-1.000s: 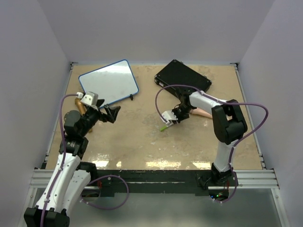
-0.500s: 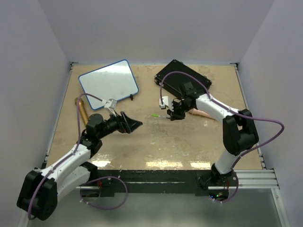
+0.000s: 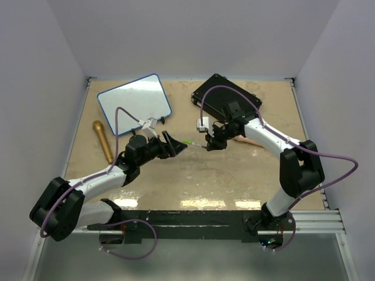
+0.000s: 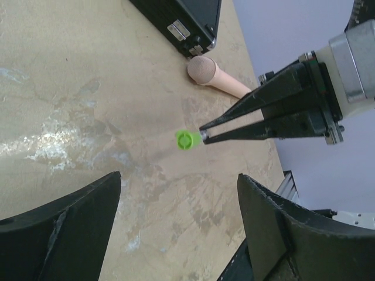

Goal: Write a sentence on the whiteboard
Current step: Pass from the right arm to the left

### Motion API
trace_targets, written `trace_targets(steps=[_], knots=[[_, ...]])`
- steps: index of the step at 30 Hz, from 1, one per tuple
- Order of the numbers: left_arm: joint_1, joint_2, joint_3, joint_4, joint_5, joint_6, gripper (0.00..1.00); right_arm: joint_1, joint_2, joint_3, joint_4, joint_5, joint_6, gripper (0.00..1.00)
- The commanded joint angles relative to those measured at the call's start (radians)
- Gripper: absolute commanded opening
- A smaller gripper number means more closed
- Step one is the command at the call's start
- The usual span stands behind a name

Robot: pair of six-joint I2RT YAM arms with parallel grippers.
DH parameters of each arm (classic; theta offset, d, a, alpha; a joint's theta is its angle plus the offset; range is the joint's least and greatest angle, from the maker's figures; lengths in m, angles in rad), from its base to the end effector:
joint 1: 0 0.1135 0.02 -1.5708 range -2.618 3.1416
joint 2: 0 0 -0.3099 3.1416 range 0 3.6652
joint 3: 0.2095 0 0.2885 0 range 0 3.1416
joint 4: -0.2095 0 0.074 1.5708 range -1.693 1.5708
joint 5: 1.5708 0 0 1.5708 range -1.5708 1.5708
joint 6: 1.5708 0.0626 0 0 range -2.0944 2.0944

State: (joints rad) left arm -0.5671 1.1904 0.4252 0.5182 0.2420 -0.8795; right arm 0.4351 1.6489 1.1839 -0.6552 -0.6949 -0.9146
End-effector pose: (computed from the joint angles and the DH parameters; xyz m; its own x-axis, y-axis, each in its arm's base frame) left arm 0.2287 -0.1635 0.2161 -0.6843 -0.4510 -0.5731 0.2986 0.5437 -0.7844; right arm 0.3245 0.1950 0.2396 -0.0412 -0.6903 -0.7224 -0.9986 0.0526 0.0066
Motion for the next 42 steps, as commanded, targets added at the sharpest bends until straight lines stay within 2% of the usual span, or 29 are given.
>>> trace_targets(steps=[1,6,13,18,21,22,24,25,26,28,30,31,32,34,36,38,41,42], knots=[[-0.013,0.06,0.069,0.103,-0.066,-0.021,0.84,0.024,-0.028,-0.009,0.025,-0.041,0.022,0.07],[-0.022,0.117,0.098,0.126,-0.07,-0.021,0.75,0.028,-0.021,-0.017,0.037,-0.038,0.025,0.07],[-0.028,0.167,0.118,0.126,-0.047,-0.009,0.55,0.037,-0.008,-0.017,0.046,-0.031,0.025,0.07],[-0.028,0.184,0.116,0.138,-0.033,-0.007,0.46,0.042,0.003,-0.02,0.048,-0.018,0.022,0.06],[-0.03,0.198,0.122,0.154,-0.017,-0.009,0.31,0.048,-0.003,-0.023,0.054,-0.011,0.022,0.06],[-0.028,0.205,0.124,0.155,-0.012,-0.003,0.18,0.048,-0.003,-0.027,0.057,-0.008,0.022,0.06],[-0.03,0.209,0.121,0.158,-0.009,-0.001,0.11,0.051,-0.009,-0.043,0.071,-0.003,0.017,0.06],[-0.03,0.209,0.112,0.173,-0.007,0.002,0.04,0.051,-0.017,-0.049,0.077,0.003,0.019,0.06],[-0.03,0.206,0.106,0.18,-0.004,0.004,0.0,0.051,-0.018,-0.052,0.081,0.006,0.017,0.07],[-0.028,0.19,0.075,0.224,0.008,0.013,0.0,0.051,-0.027,-0.053,0.066,-0.002,0.007,0.1],[-0.028,0.149,0.038,0.258,0.028,0.031,0.0,0.047,-0.037,-0.032,0.014,-0.041,-0.054,0.3],[-0.028,0.128,0.026,0.259,0.039,0.062,0.0,0.041,-0.043,-0.018,-0.03,-0.066,-0.096,0.48],[-0.028,0.101,0.009,0.263,0.046,0.076,0.0,0.033,-0.064,-0.006,-0.12,-0.113,-0.136,0.7],[-0.028,-0.003,-0.051,0.282,0.068,0.102,0.0,-0.001,-0.121,0.023,-0.217,-0.165,-0.217,0.87],[-0.028,-0.117,-0.113,0.31,0.091,0.102,0.0,-0.027,-0.165,0.048,-0.27,-0.211,-0.285,0.98],[-0.03,-0.191,-0.164,0.353,0.102,0.085,0.0,-0.033,-0.233,0.049,-0.322,-0.294,-0.32,0.99],[-0.034,-0.307,-0.288,0.575,0.109,0.031,0.0,-0.033,-0.3,0.008,-0.325,-0.438,-0.362,0.99],[-0.037,-0.314,-0.301,0.604,0.108,0.013,0.0,-0.033,-0.313,-0.004,-0.316,-0.468,-0.36,0.98]])
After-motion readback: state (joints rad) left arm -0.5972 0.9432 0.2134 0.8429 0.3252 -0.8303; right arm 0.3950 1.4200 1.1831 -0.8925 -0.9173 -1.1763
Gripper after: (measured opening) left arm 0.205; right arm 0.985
